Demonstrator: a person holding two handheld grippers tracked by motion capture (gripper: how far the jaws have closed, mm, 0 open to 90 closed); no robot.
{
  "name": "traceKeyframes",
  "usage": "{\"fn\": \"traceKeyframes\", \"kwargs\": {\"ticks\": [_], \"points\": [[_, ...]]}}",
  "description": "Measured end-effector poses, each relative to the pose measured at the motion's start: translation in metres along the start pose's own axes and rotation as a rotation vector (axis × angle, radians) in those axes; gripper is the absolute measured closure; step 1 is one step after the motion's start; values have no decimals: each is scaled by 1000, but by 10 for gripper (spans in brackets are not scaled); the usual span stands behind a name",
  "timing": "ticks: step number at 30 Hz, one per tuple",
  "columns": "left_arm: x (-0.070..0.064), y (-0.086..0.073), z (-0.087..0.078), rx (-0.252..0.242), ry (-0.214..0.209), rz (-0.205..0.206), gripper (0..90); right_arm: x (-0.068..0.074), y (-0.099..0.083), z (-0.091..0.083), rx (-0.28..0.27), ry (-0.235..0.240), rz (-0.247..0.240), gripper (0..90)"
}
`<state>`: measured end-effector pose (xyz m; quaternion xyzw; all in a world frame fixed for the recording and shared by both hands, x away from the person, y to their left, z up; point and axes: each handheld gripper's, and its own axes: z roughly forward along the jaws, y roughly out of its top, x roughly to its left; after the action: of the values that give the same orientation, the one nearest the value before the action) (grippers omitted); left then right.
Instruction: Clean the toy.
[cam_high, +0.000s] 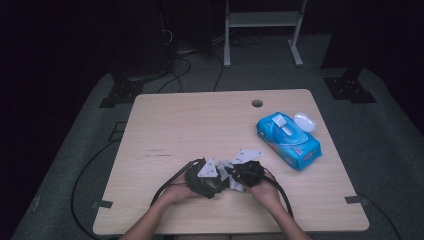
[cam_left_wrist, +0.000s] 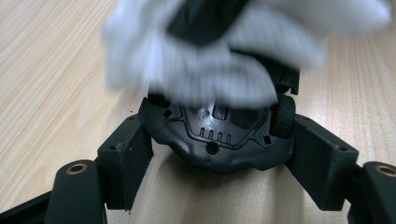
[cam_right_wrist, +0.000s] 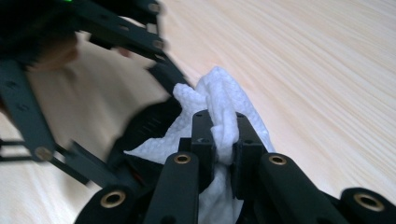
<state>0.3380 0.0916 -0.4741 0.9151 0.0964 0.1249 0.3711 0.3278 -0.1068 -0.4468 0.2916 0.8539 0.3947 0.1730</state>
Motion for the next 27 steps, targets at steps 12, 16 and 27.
{"fn": "traceKeyframes", "kwargs": {"ticks": [12, 16, 27], "points": [[0, 0, 0, -1, 4, -2, 263, -9, -7, -8, -19, -26, 33, 815], [0, 0, 0, -2, 3, 0, 263, -13, -10, -11, -21, -25, 42, 815], [-1, 0, 0, -1, 4, 0, 263, -12, -11, -14, -11, -33, 28, 815]]}}
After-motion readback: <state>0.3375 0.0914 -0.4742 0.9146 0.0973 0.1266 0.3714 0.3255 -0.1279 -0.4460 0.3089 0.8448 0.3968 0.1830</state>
